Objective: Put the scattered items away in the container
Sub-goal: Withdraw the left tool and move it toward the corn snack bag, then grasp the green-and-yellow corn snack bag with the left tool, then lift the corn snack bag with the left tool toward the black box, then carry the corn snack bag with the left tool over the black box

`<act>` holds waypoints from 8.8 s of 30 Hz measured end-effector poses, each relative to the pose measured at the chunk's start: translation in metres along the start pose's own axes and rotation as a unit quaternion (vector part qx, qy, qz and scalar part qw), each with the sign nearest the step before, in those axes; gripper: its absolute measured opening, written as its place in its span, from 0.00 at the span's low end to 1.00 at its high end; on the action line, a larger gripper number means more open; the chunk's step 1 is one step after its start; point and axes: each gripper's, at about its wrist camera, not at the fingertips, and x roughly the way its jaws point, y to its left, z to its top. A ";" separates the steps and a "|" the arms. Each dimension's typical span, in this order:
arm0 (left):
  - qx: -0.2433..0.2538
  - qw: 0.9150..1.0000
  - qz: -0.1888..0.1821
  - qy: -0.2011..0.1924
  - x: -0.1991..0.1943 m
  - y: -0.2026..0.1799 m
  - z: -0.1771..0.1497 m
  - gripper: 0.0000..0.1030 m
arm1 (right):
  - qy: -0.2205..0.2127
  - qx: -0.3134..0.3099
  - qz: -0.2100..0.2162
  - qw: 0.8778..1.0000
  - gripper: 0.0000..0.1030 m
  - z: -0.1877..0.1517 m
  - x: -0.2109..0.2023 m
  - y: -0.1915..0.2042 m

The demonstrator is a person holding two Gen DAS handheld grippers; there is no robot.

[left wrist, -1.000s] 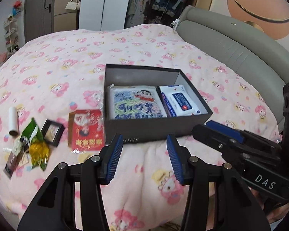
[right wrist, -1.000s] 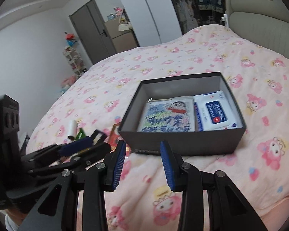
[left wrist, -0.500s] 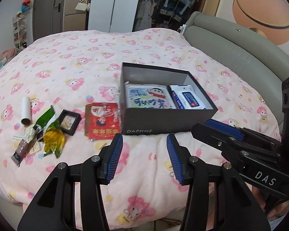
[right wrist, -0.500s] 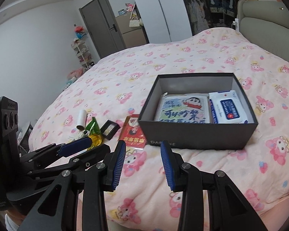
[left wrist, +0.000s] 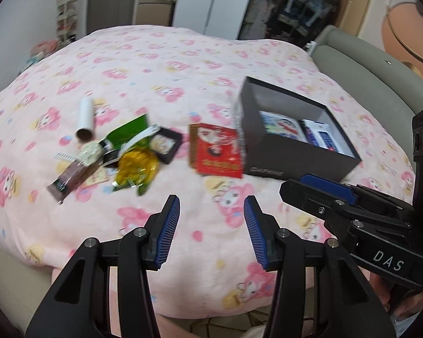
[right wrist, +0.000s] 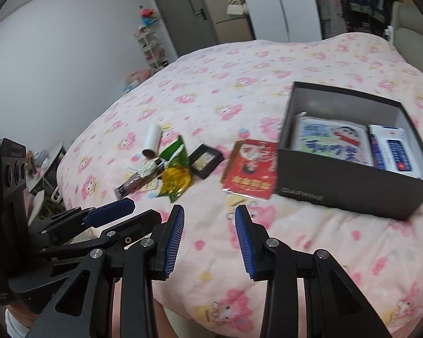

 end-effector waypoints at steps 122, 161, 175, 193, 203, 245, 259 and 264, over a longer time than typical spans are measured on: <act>-0.303 0.925 -0.228 0.034 0.179 0.163 0.013 0.47 | 0.128 0.080 0.089 0.985 0.38 0.031 0.195 -0.029; -0.207 0.935 -0.271 0.093 0.163 0.104 -0.021 0.45 | 0.078 0.108 0.016 0.991 0.32 -0.014 0.093 -0.079; -0.197 0.922 -0.293 0.156 0.177 0.069 -0.041 0.54 | 0.147 0.146 0.054 0.977 0.36 -0.050 0.129 -0.087; -0.209 0.926 -0.284 0.130 0.171 0.079 -0.041 0.45 | 0.100 0.233 0.116 0.960 0.39 -0.045 0.132 -0.123; -0.258 0.912 -0.292 0.129 0.165 0.067 -0.060 0.43 | 0.104 0.221 0.144 0.959 0.35 -0.052 0.120 -0.120; -0.226 0.937 -0.227 0.141 0.154 0.043 -0.071 0.42 | 0.121 0.123 0.074 0.982 0.25 -0.049 0.095 -0.097; -0.260 0.917 -0.262 0.150 0.175 0.049 -0.054 0.51 | 0.141 0.099 0.087 0.981 0.51 -0.045 0.134 -0.091; -0.263 0.911 -0.294 0.123 0.146 0.045 -0.048 0.51 | 0.115 0.071 0.084 0.987 0.44 -0.033 0.104 -0.078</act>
